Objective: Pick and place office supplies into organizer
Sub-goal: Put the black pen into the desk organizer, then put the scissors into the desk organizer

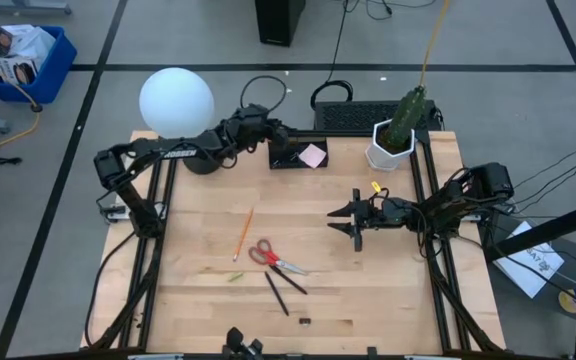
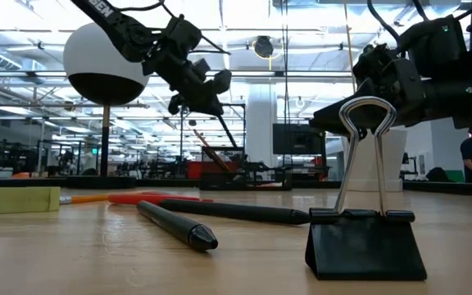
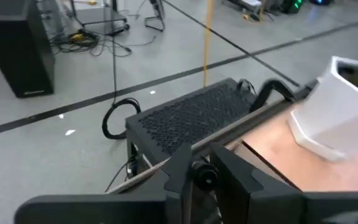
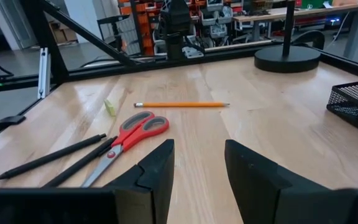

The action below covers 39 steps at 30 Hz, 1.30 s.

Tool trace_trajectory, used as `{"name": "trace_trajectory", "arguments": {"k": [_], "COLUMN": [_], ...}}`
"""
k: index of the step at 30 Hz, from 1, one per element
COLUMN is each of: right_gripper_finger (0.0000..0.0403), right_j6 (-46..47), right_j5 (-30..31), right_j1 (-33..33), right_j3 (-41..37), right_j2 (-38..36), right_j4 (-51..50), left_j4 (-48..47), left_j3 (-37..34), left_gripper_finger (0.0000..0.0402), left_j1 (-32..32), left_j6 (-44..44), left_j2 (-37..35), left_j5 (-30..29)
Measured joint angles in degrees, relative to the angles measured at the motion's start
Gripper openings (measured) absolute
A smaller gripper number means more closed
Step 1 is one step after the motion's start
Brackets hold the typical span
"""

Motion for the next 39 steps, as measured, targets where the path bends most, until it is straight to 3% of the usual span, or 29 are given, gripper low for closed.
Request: {"name": "trace_trajectory", "arguments": {"k": [4,13,19,22,27,32,35,39], "right_gripper_finger": [0.0134,0.0134,0.0135,0.0134,0.0134,0.0134,0.0134,0.0134], "right_j6": [0.0,0.0,1.7,3.2,2.2,0.9,0.3,0.8], "right_j5": [0.0,-0.3,-0.5,-1.0,0.1,6.5,9.9,10.4], "right_j1": [0.0,0.0,0.0,0.0,4.3,11.5,14.7,17.1], "right_j3": [0.0,0.0,0.0,0.0,0.5,5.7,10.1,14.1], "right_j2": [0.0,0.0,0.0,0.0,0.0,0.1,0.5,1.8], "right_j4": [-0.1,-0.6,-3.2,-4.8,-5.9,-18.0,-26.4,-29.5], "left_j4": [0.4,1.9,1.6,1.5,1.4,-1.1,-3.2,-4.1], "left_j3": [0.0,0.0,0.0,0.0,0.0,-0.1,0.0,-2.4], "left_gripper_finger": [0.0076,0.0043,0.0035,0.0035,0.0035,0.0035,0.0035,0.0035], "left_j1": [1.4,0.7,-3.7,-7.9,-14.1,-19.2,-23.2,-29.4], "left_j6": [-0.7,-3.7,-7.2,-7.3,-6.1,-4.4,-2.3,-1.0], "left_j2": [-0.1,-0.2,-0.4,-0.4,-1.4,-5.1,-7.6,-11.3], "left_j5": [2.2,5.7,18.9,21.5,18.7,15.9,10.9,3.4]}}
